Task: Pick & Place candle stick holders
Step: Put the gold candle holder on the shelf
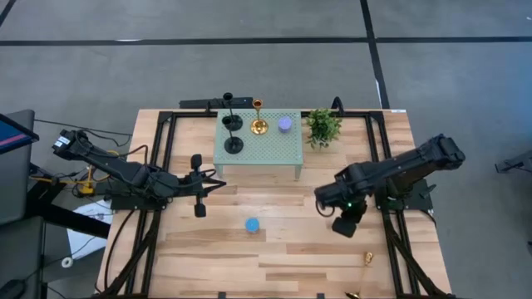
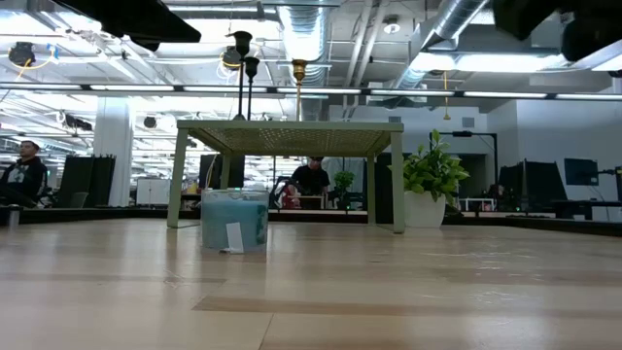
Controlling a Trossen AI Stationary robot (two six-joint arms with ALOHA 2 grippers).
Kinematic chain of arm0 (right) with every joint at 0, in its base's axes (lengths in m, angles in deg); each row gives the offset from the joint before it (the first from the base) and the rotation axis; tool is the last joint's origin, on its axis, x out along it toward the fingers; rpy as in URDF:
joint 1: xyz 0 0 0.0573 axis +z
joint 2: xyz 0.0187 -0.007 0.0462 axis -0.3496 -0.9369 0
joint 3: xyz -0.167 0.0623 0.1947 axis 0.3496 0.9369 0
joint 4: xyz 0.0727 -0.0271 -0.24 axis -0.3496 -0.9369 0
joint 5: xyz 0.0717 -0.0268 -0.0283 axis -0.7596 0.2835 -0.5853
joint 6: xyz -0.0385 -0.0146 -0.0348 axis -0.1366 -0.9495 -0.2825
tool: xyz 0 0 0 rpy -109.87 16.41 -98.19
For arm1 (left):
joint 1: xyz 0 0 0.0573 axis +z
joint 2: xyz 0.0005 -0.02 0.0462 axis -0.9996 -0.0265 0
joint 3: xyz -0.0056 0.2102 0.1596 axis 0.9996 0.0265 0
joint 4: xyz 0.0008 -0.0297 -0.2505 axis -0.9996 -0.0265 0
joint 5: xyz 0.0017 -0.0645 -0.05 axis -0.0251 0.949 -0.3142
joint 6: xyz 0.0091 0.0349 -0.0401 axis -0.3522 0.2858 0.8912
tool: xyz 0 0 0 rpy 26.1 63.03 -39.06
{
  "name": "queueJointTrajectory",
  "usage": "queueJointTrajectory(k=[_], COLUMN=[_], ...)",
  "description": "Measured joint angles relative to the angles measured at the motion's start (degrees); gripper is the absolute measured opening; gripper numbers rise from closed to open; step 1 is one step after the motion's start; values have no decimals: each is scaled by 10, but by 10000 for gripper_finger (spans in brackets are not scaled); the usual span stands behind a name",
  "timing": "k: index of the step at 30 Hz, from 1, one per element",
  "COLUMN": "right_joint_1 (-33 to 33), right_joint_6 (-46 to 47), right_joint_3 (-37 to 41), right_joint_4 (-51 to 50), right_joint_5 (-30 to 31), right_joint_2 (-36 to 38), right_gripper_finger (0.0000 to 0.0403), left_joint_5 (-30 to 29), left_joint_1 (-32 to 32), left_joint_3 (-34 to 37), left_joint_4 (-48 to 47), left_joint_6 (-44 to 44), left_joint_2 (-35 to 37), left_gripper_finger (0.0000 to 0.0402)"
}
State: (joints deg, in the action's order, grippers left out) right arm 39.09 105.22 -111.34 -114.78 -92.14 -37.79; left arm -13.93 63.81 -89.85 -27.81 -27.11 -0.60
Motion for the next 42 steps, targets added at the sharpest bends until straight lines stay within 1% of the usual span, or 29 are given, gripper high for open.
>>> queueJointTrajectory(k=[3,8,16,21,23,28,33,36,39,42], right_joint_1=[27,55,60,61,61,73,88,97,105,111], right_joint_6=[19,46,51,42,43,82,104,133,165,224], right_joint_3=[0,0,0,0,0,0,0,0,0,0], right_joint_4=[17,30,32,32,32,32,38,48,58,78], right_joint_5=[6,40,94,96,87,32,30,20,-11,-46], right_joint_2=[0,0,0,0,0,0,0,0,0,0], right_gripper_finger=[0,0,0,0,0,0,0,0,0,0], left_joint_5=[0,0,0,0,0,0,0,0,0,0], left_joint_1=[0,0,0,0,0,0,0,0,0,0], left_joint_3=[0,0,0,0,0,0,0,0,0,0], left_joint_4=[0,0,0,0,0,0,0,0,0,0], left_joint_6=[0,0,0,0,0,-1,-1,-1,-1,-1], left_joint_2=[0,0,0,0,0,0,0,0,0,0], left_gripper_finger=[11,11,11,11,11,11,11,11,11,11])
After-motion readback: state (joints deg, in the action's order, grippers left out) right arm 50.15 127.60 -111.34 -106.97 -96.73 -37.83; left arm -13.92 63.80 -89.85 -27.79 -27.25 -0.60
